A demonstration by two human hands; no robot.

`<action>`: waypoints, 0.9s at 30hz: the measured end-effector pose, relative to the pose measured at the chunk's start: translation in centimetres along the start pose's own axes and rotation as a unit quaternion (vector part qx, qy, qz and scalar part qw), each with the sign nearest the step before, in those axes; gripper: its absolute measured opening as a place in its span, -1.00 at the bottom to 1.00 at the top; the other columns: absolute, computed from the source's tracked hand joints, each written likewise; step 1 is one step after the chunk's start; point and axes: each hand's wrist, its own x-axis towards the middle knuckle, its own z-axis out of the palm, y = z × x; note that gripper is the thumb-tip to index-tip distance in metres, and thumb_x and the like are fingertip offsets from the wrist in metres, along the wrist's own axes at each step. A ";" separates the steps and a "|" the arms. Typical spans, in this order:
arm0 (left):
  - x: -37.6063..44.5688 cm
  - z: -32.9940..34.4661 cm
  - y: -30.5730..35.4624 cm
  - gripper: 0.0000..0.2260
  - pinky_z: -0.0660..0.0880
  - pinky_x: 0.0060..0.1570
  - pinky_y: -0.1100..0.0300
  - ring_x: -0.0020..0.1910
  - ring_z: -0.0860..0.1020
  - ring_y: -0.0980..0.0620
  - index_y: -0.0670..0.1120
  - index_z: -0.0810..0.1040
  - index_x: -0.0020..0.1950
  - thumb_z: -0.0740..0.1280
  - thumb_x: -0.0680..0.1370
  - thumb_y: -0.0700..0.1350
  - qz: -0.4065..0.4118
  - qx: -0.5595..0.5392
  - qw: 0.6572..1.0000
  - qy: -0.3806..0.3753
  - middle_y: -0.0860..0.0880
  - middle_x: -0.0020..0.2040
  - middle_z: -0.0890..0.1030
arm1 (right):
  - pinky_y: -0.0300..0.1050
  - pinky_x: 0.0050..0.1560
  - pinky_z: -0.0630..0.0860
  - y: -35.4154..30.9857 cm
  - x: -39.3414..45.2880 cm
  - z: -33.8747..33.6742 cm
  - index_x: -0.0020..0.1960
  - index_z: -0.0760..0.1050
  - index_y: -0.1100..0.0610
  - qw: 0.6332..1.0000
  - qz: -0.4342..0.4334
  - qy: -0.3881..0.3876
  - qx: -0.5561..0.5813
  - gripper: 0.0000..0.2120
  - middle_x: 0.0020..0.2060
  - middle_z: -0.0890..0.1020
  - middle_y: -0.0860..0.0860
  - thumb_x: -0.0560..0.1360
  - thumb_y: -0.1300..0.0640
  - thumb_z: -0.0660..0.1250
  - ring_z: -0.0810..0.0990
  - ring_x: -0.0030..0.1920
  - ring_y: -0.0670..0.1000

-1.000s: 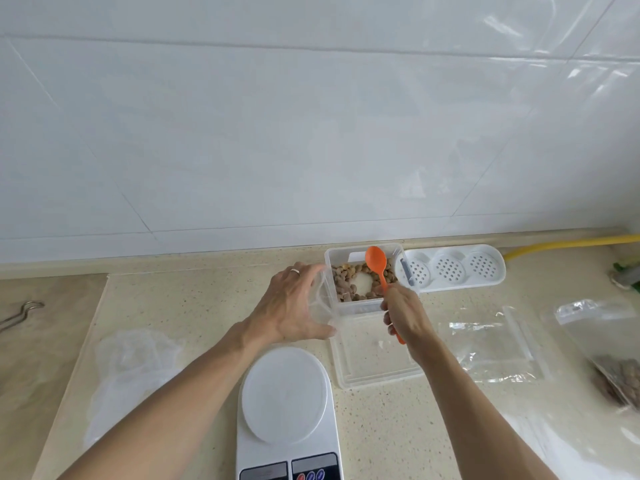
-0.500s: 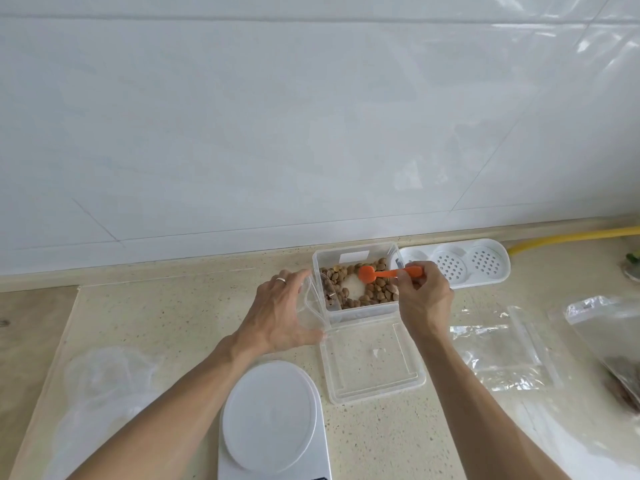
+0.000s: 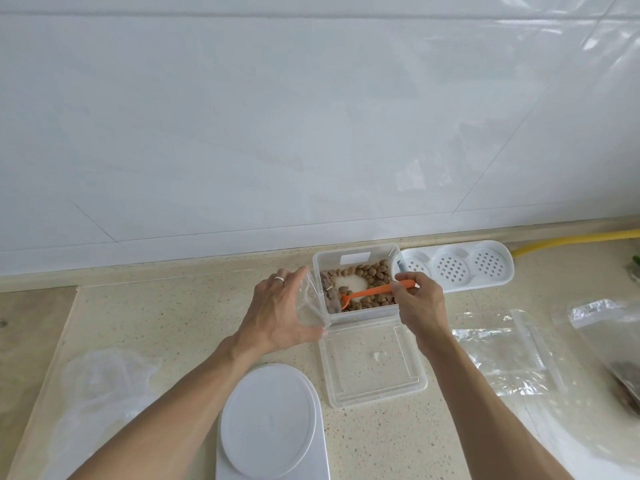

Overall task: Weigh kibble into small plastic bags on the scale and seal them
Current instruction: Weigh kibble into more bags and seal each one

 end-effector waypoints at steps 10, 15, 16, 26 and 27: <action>1.3 -1.8 0.6 -0.08 0.23 0.33 0.01 0.28 0.37 -0.05 -0.02 0.20 0.48 0.42 0.25 0.36 -0.017 0.086 0.996 0.029 -0.04 0.25 0.40 | -0.24 -0.53 0.38 -0.2 -0.9 -1.3 0.05 0.52 0.17 0.992 0.053 0.032 0.111 -0.94 -0.20 0.67 0.14 0.59 0.23 0.30 0.37 -0.53 -0.05; 2.3 -2.1 1.7 -0.12 0.25 0.30 0.02 0.24 0.38 -0.06 -0.02 0.25 0.42 0.42 0.22 0.34 -0.008 0.120 0.992 0.029 -0.05 0.21 0.42 | -0.15 -0.44 0.39 -2.2 -1.5 -3.1 0.03 0.51 0.15 0.992 -0.010 0.038 0.119 -0.95 -0.21 0.71 0.11 0.59 0.24 0.29 0.40 -0.53 -0.02; 2.5 -2.1 2.0 -0.12 0.25 0.30 0.02 0.25 0.38 -0.06 -0.03 0.24 0.43 0.41 0.22 0.33 -0.001 0.117 0.993 0.030 -0.05 0.21 0.42 | -0.16 -0.44 0.40 -2.8 -1.7 -3.4 0.03 0.52 0.14 0.993 -0.032 0.031 0.105 -0.94 -0.22 0.70 0.10 0.59 0.24 0.29 0.41 -0.52 -0.02; 2.4 -2.0 4.6 -0.04 0.27 0.33 0.07 0.24 0.29 0.03 -0.02 0.13 0.53 0.52 0.25 0.15 0.047 -0.096 0.994 0.031 0.04 0.17 0.28 | -0.20 -0.50 0.43 -6.8 -4.2 -2.6 -0.02 0.53 0.16 0.985 -0.142 -0.092 0.024 -0.96 -0.30 0.61 0.04 0.57 0.26 0.32 0.47 -0.53 0.00; 2.4 -2.0 4.6 -0.02 0.31 0.30 0.08 0.24 0.31 0.04 0.00 0.13 0.53 0.54 0.23 0.16 0.041 -0.120 0.991 0.032 0.05 0.18 0.29 | -0.20 -0.49 0.43 -6.7 -4.2 -2.6 -0.02 0.53 0.16 0.985 -0.141 -0.099 0.027 -0.96 -0.30 0.62 0.04 0.58 0.26 0.32 0.47 -0.53 0.00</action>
